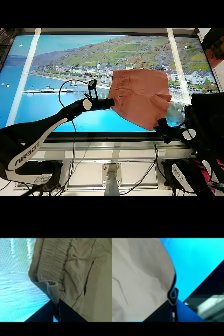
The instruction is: Fold the clothes and pants, and hang the long-sleeved shirts on hangers.
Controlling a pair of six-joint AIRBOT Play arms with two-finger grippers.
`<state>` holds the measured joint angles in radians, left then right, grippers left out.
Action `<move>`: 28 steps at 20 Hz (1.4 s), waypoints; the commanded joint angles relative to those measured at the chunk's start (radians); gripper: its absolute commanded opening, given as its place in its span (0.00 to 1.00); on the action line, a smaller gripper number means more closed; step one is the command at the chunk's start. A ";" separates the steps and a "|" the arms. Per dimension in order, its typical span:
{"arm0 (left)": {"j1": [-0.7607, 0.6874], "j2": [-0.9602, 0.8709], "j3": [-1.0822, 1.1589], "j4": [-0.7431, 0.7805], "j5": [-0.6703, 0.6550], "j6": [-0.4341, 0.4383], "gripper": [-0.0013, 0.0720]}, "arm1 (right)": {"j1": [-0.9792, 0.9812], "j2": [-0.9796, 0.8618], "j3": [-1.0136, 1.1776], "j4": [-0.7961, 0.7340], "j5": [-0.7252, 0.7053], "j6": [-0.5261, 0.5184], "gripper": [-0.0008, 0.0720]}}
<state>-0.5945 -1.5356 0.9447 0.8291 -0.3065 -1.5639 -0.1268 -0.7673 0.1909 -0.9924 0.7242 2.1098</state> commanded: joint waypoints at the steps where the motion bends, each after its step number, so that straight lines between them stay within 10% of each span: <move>1: 0.021 0.030 0.000 0.013 -0.002 0.055 0.04 | 0.001 0.056 0.076 0.021 0.133 -0.110 0.02; 11: -0.055 0.376 -0.175 0.174 -0.081 -0.100 0.04 | 0.001 0.229 0.327 0.029 0.399 -0.125 0.02; 16: -0.174 0.424 -0.170 0.174 0.126 -0.215 0.04 | 0.001 0.204 0.440 0.027 0.374 -0.131 0.02; 28: 0.013 0.185 -0.015 0.044 0.357 -0.270 0.04 | 0.003 -0.534 0.913 0.023 0.143 -0.257 0.02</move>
<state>-0.6151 -1.2636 0.8810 0.9123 -0.0113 -1.8294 -0.1261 -1.1332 0.9768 -0.9730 0.9092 1.8717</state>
